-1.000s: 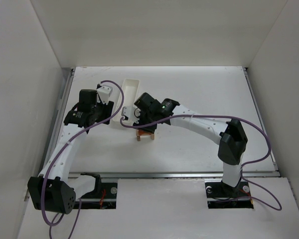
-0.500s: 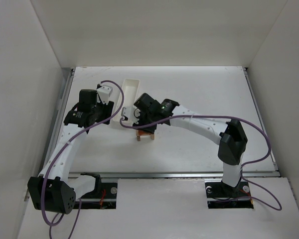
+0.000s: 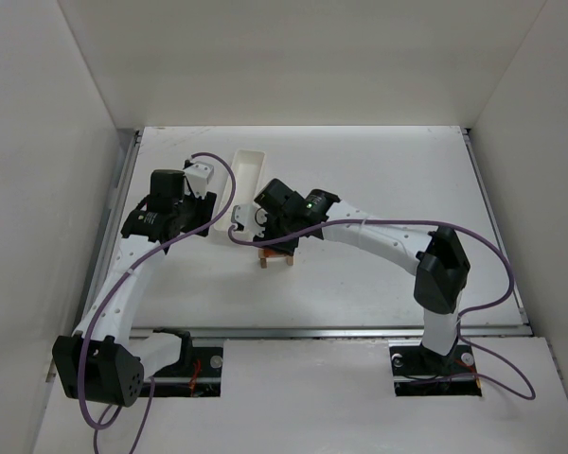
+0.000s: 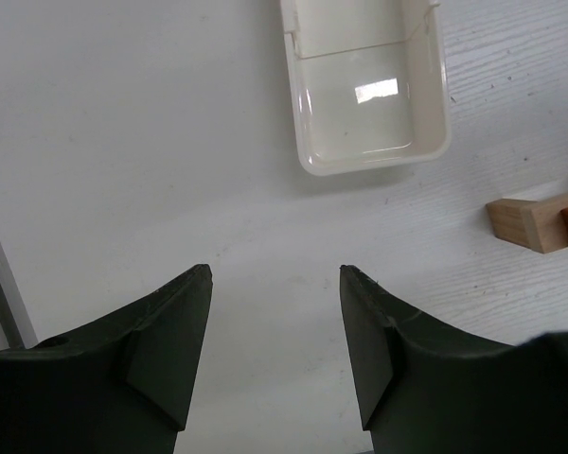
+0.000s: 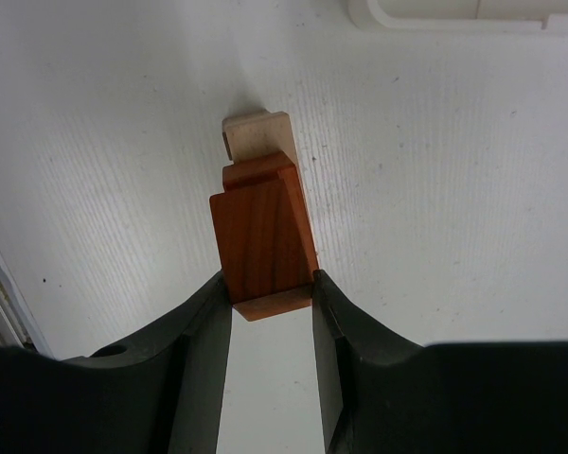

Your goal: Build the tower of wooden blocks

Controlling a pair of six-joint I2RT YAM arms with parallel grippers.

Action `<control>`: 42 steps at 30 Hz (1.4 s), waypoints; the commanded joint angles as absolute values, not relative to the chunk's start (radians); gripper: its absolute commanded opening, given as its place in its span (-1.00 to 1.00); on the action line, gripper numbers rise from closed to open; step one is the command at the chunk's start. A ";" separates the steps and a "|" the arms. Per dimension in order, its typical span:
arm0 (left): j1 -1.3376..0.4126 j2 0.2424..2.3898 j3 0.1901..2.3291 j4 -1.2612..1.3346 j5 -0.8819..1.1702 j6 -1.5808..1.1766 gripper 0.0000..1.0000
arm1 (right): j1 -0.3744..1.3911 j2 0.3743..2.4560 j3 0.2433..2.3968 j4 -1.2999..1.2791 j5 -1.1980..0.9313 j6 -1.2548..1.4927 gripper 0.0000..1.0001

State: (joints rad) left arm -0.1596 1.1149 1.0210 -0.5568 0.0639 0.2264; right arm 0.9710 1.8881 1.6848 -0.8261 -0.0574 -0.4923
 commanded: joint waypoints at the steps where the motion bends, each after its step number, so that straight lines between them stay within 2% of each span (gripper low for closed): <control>1: -0.153 1.088 1.014 -0.526 0.086 0.221 0.07 | 0.982 1.888 1.677 -0.804 -0.041 -0.479 -1.00; 42: -0.153 1.078 1.014 -0.526 0.086 0.221 0.07 | 0.991 1.888 1.704 -0.776 -0.003 -0.479 -1.00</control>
